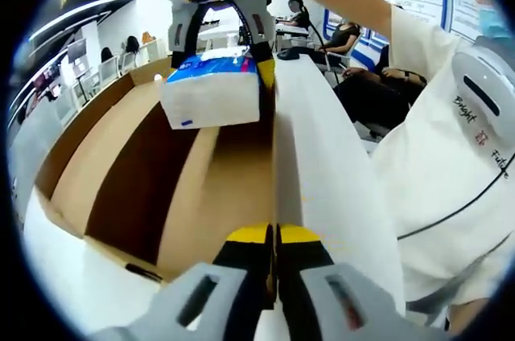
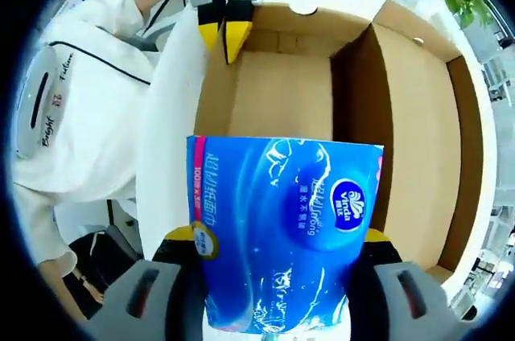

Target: Operate the shoe box by opening the lid, removing the specified soft item, and placing it in the target area until the item is outside and the box remains undamaged.

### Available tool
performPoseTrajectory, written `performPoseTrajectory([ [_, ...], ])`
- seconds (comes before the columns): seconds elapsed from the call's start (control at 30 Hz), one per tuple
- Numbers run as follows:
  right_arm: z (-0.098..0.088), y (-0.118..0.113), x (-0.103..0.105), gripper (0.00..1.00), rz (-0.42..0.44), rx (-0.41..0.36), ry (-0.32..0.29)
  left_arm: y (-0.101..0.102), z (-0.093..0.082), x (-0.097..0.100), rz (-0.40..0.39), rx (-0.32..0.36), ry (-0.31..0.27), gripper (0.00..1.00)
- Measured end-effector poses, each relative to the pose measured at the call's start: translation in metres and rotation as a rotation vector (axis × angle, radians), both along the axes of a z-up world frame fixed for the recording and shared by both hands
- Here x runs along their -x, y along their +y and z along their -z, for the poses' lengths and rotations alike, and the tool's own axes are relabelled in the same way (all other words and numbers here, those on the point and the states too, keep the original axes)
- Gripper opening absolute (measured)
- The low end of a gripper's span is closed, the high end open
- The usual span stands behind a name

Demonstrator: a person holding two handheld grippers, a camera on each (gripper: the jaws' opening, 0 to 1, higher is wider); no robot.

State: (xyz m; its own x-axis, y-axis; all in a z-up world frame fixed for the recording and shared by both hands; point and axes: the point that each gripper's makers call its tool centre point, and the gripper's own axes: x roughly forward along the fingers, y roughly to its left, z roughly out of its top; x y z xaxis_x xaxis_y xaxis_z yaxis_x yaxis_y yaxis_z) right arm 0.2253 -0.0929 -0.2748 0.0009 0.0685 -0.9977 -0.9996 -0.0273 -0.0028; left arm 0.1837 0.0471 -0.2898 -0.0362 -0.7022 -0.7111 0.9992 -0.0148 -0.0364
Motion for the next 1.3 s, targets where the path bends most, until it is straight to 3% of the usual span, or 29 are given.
performPoseTrajectory([
  [0.13, -0.013, -0.005, -0.008, 0.7, -0.035, 0.029, -0.041, 0.0, 0.0, 0.0, -0.001, -0.001, -0.001, 0.01],
  [0.37, -0.029, -0.015, -0.007, 0.7, -0.033, 0.052, -0.055, 0.0, 0.0, 0.0, 0.0, 0.0, 0.0, 0.01],
  [0.77, -0.041, -0.037, -0.005, 0.7, -0.012, 0.059, -0.076, 0.0, 0.0, 0.0, -0.001, -0.001, 0.001, 0.01],
  [1.07, -0.06, -0.053, -0.011, 0.7, 0.01, 0.061, -0.104, 0.0, 0.0, 0.0, -0.001, -0.001, 0.0, 0.01],
  [1.13, -0.072, -0.065, -0.011, 0.7, 0.023, 0.05, -0.125, 0.0, 0.0, 0.0, -0.001, 0.0, 0.001, 0.01],
  [1.3, -0.07, -0.078, -0.013, 0.7, 0.034, 0.056, -0.129, 0.0, 0.0, 0.0, -0.002, -0.001, 0.001, 0.01],
])
